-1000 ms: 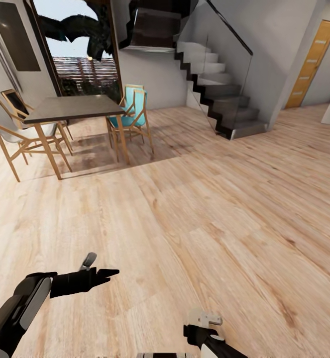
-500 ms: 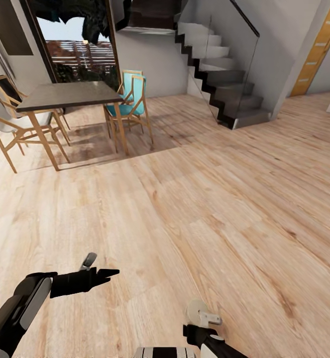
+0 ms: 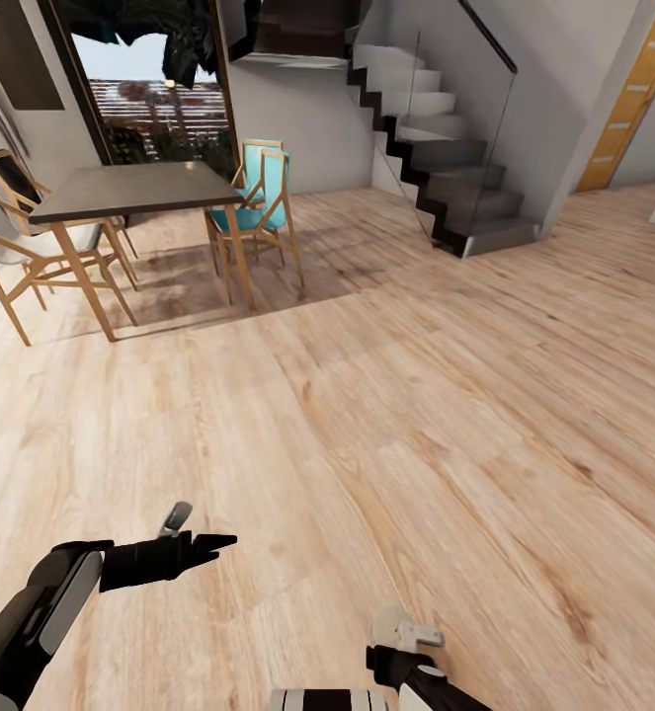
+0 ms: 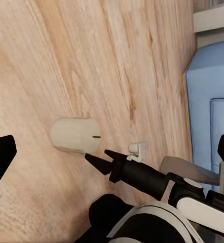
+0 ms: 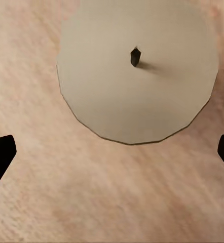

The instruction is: Place each of the two pumpkins and all three candles from the living room inside a cabinet in the living room (use any cabinet), then make sure every cabinet is closed, and position the cauldron so it is next to a table in the living room.

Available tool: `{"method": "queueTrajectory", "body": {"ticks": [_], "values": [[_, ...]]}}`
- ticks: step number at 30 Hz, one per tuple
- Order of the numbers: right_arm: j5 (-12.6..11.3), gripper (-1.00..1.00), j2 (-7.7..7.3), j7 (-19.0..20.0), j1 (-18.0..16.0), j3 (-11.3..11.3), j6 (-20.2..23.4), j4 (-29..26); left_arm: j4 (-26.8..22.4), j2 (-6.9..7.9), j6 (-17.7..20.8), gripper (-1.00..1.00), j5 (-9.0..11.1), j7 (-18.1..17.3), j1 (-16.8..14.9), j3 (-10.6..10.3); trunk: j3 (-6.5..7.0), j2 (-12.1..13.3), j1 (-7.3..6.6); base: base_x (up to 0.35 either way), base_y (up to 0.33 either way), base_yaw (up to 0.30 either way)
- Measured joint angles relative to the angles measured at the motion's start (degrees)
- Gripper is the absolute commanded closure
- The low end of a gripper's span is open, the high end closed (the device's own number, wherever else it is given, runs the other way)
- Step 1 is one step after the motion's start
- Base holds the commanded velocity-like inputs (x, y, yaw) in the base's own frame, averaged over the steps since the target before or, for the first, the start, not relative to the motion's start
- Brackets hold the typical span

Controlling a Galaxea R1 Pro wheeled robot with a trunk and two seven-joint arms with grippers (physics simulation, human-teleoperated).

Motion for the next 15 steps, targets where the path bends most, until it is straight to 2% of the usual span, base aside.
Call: {"method": "queueTrajectory", "body": {"ticks": [4, 15], "values": [[0.0, -1.0, 0.02, -1.1, 0.0, 0.0, -0.1, -0.1, 0.1, 0.0, 0.0, -1.0, 0.0, 0.0, 0.0, -0.1, 0.0, 0.0, -0.02, 0.168, 0.0, 0.0], [-0.1, -1.0, 0.01, -1.2, 0.0, 0.0, 0.1, -0.3, 0.1, 0.0, 0.0, -1.0, 0.0, 0.0, 0.0, -0.2, 0.0, 0.0, -0.01, 0.091, 0.0, 0.0]]}}
